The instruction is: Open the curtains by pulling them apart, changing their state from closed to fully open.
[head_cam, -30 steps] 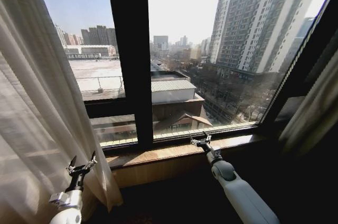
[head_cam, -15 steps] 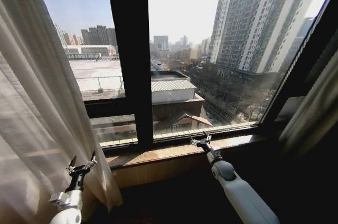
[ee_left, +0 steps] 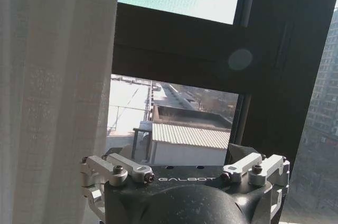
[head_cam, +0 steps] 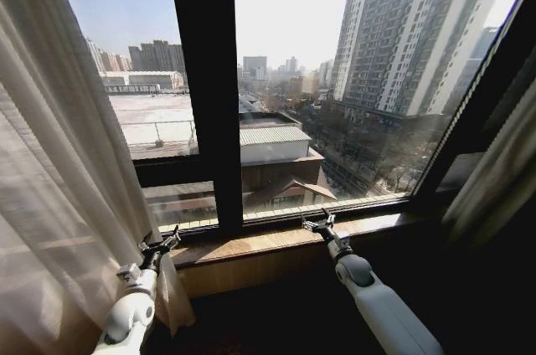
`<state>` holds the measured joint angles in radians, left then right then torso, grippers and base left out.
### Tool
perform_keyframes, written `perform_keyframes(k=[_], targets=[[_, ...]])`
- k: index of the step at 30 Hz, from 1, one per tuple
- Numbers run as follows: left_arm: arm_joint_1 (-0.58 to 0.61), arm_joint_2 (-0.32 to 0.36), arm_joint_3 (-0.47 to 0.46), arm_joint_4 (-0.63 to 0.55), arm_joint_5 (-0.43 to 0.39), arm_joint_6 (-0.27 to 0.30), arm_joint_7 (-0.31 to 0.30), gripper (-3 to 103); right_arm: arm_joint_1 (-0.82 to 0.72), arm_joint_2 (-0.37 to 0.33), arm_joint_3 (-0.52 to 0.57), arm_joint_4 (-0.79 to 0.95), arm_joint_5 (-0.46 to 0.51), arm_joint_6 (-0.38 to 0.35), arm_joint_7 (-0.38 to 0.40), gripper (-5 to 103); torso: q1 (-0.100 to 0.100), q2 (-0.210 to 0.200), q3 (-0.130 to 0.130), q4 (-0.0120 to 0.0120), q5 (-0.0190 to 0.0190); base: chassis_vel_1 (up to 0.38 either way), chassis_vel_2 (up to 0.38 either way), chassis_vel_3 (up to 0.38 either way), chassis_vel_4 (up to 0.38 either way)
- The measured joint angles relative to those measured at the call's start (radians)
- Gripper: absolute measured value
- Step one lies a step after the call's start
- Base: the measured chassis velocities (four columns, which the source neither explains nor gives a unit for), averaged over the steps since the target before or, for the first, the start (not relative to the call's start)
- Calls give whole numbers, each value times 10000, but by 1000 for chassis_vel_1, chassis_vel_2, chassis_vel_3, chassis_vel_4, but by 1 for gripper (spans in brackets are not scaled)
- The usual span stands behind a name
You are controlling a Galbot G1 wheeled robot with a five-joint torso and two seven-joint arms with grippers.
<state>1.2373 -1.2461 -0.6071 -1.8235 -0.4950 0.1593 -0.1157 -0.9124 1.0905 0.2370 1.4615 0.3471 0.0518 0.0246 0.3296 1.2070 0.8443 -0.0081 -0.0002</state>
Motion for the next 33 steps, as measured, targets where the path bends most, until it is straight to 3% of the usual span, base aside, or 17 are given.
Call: perform_keyframes(k=[3,13,15,16,18,21,33], targets=[[-410,149,456,-189,78,882,-463,100,0,0,0,0,0,0,0,100,0,0,-1,-2,1,0,0,0,0],[-493,215,544,-181,107,1009,-534,100,0,0,0,0,0,0,0,100,0,1,0,0,0,0,0,0,0],[-577,343,557,39,160,762,-436,100,0,0,0,0,0,0,0,100,0,1,-1,0,-2,0,0,0,0],[-749,641,544,566,281,103,-144,100,0,0,0,0,0,0,0,100,0,1,-1,0,-1,0,0,0,0],[-820,766,534,787,331,-180,-17,100,0,0,0,0,0,0,0,100,-1,1,0,0,-2,0,0,0,0],[-1128,1300,462,1735,554,-1391,518,100,0,0,0,0,0,0,0,100,0,1,0,1,-1,0,0,0,0],[-880,1265,331,1702,720,-1878,684,100,0,0,1,0,0,0,0,100,-2,1,-1,-3,2,0,0,0,0]])
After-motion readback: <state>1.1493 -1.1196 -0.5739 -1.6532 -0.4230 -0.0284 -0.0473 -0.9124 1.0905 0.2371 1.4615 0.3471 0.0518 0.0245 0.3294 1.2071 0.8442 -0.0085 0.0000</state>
